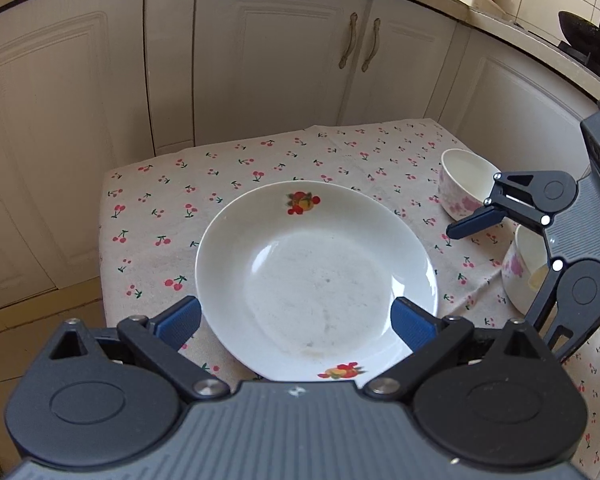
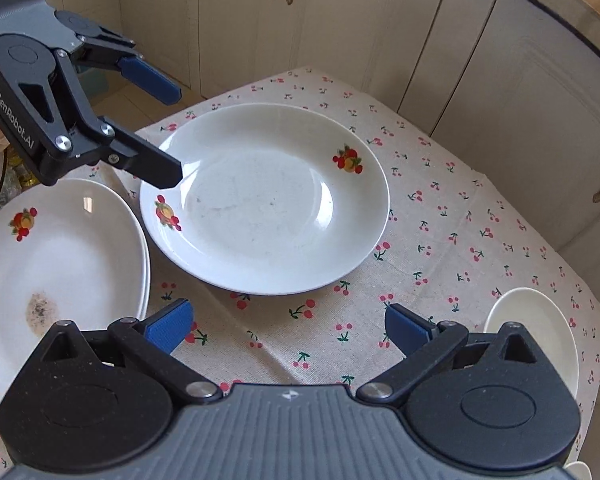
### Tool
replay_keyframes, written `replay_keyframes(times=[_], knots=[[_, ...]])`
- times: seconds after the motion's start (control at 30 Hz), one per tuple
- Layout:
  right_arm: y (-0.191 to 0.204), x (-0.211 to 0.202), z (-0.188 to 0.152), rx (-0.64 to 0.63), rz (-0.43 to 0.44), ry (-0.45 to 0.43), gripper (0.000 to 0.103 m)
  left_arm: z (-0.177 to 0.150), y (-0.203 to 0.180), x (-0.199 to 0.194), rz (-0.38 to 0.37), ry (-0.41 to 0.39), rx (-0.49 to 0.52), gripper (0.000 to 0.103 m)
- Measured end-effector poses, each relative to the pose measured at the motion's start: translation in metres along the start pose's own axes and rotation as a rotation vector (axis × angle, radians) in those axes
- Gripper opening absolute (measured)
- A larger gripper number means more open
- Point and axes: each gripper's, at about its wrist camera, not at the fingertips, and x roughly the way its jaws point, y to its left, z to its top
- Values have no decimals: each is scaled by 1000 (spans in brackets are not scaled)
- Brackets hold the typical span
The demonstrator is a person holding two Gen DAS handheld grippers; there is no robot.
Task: Organize plates and bowls
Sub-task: 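Move the left gripper to the rim of the plain fruit-decorated plate, then close the left gripper on the fruit-decorated plate rim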
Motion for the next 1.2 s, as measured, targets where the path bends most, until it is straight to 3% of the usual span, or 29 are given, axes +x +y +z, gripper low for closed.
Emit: replay_keyframes(times=[0.17,0.43,0.57,0.97,1.2], knots=[[-1,24,8,-27,6,83,103,5,10,12,-4,5,2,100],[-12,41,14,39,108,117,103,10,24,27,-21,9,-42,100],[-12,46,16,52,94,133,103,11,26,30,-33,8,-50,100],[-10,47,15,36,95,101,103,12,35,50,-68,47,-84,100],[-5,42,12,-26,93,31,103,15,39,57,-117,63,-99,94]])
